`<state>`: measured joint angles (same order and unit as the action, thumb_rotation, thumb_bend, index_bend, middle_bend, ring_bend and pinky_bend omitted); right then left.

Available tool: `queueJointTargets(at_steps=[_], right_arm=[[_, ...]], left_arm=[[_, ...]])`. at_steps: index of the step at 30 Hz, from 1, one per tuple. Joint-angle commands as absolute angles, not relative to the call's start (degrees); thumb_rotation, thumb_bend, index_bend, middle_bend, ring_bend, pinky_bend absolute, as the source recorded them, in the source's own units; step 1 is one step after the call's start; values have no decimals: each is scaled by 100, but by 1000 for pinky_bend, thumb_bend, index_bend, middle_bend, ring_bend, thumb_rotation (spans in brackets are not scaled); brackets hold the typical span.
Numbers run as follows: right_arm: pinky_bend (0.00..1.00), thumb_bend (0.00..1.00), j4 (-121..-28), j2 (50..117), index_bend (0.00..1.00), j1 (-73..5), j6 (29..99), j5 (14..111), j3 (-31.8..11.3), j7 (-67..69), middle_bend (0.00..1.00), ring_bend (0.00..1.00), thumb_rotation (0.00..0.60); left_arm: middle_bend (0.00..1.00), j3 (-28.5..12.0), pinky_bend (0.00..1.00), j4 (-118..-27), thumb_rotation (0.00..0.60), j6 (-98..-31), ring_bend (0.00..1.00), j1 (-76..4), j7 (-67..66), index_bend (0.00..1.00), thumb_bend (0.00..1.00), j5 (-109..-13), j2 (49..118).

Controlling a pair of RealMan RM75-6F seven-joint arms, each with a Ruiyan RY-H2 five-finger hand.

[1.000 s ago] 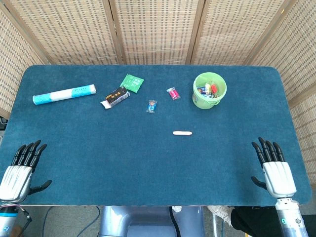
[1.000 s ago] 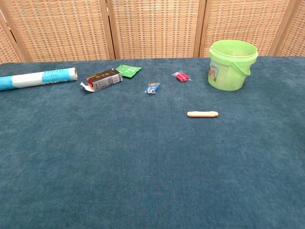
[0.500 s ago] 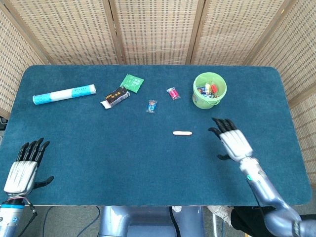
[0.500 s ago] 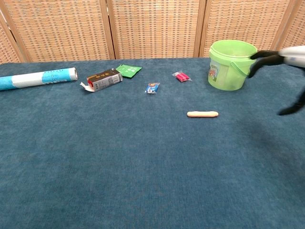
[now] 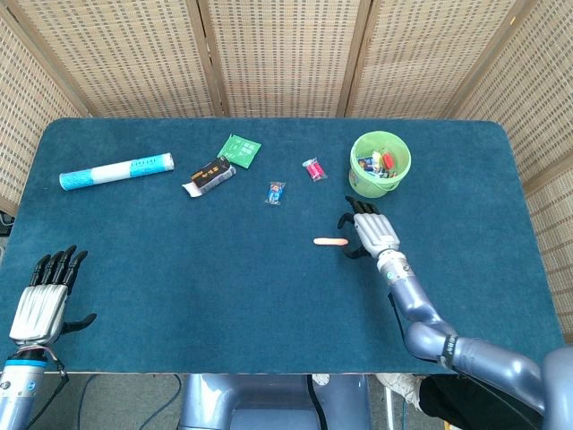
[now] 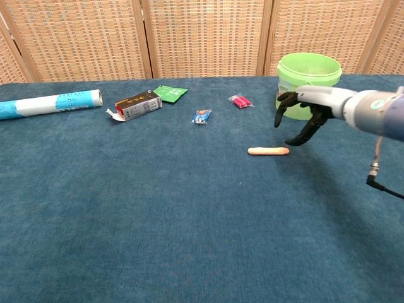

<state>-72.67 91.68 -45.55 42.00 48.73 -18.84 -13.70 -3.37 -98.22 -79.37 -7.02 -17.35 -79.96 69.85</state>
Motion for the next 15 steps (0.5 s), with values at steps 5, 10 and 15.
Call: queueJointTargets(at_steps=[5,10,15], right_arm=[[0,459,-6745,9603,442,-4801,4161,4588,-1800,-1477,0,0,600],[0,464,-6456,9784,458,-4876,4167,4536,-1761,-1463,0,0,600],[0,497,-6202,9911,466,-4899,4158,4503,-1669,-1502,0,0,600]], left_arm=[[0,-346,0,-9847,600,-7959,0,-709,-1724,0,0,-7944,6976],[0,-337,0,-9849,600,-7945,0,-723,-1721,0,0,-7913,6963],[0,-324,0,-9827,600,-7938,0,-735,-1728,0,0,-7891,6974]])
